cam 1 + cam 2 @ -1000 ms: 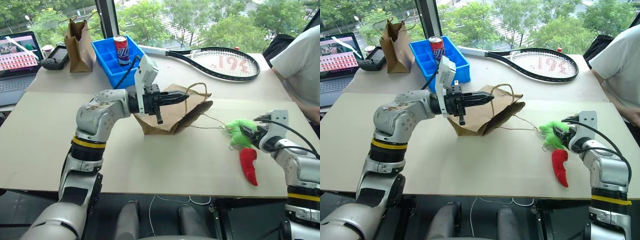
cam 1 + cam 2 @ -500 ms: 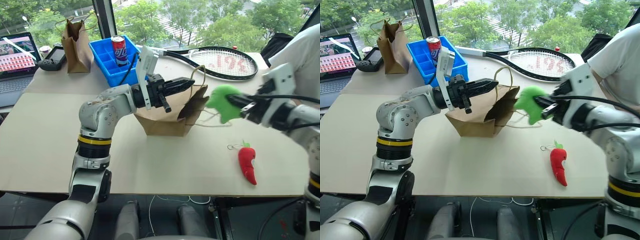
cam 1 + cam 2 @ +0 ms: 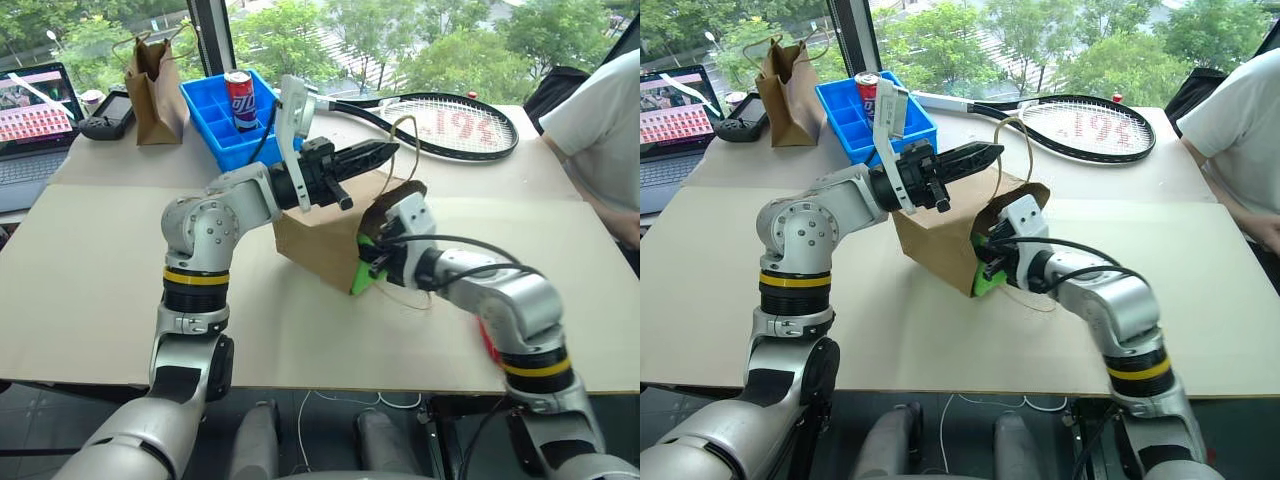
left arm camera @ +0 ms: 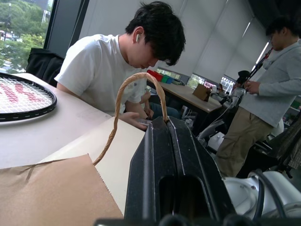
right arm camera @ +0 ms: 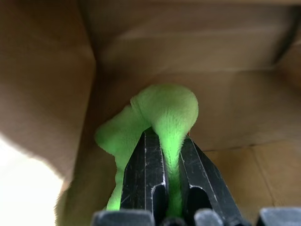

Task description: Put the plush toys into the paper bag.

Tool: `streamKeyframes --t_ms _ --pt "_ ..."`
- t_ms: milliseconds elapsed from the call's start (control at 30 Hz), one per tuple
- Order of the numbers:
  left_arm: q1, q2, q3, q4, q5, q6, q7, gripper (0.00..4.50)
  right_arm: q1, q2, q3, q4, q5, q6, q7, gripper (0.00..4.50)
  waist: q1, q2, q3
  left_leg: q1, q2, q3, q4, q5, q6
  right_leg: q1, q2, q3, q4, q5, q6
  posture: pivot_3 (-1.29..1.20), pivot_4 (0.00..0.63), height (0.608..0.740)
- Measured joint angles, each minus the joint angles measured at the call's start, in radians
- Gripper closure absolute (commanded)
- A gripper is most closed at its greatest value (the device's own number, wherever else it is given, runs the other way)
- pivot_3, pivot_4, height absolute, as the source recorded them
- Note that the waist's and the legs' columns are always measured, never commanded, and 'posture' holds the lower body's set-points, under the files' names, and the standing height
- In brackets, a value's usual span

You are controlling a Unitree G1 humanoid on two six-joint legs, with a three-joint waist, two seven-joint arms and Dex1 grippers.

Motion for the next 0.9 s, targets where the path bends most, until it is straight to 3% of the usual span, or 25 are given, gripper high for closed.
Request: streamKeyframes --t_ms 167,300,633,867,900 --pt "0.010 0.012 0.003 -0.030 -0.024 0.017 0.011 4.50 0.023 0.119 -0.048 0.129 -0.076 -0.179 -0.080 4.48 0.002 0.000 0.000 0.000 0.000 0.000 0.000 0.000 0.000 0.000 0.000 0.000 0.000 0.000 0.000 0.00 0.150 0.731" --pt "0.025 0.016 0.001 -0.045 -0.035 0.022 0.019 4.50 0.035 0.353 -0.188 0.218 0.008 -0.325 -0.131 4.48 -0.005 0.000 0.000 0.000 0.001 0.000 -0.001 0.000 0.000 0.000 0.001 0.000 0.001 0.000 0.000 0.00 0.150 0.731" --pt "0.050 0.026 -0.002 -0.083 -0.071 0.034 0.034 4.50 0.020 0.307 -0.149 0.354 -0.113 -0.516 -0.098 4.48 -0.004 0.000 0.000 0.000 0.001 0.000 -0.002 0.000 -0.001 0.000 0.000 -0.001 0.000 0.000 0.000 0.00 0.150 0.731" --pt "0.053 0.026 -0.006 -0.084 -0.071 0.041 0.043 4.50 0.003 0.327 -0.123 0.369 -0.119 -0.549 -0.073 4.48 -0.021 0.000 0.000 0.000 0.001 -0.001 -0.003 0.000 -0.001 0.000 0.001 -0.001 0.000 0.000 0.000 0.00 0.150 0.731" --pt "0.053 0.026 -0.006 -0.084 -0.071 0.041 0.045 4.50 0.004 0.329 -0.113 0.369 -0.120 -0.542 -0.071 3.69 -0.022 0.000 0.000 0.000 0.001 -0.001 -0.003 0.000 -0.001 0.000 0.001 -0.001 0.000 0.000 0.000 0.00 0.150 0.731"
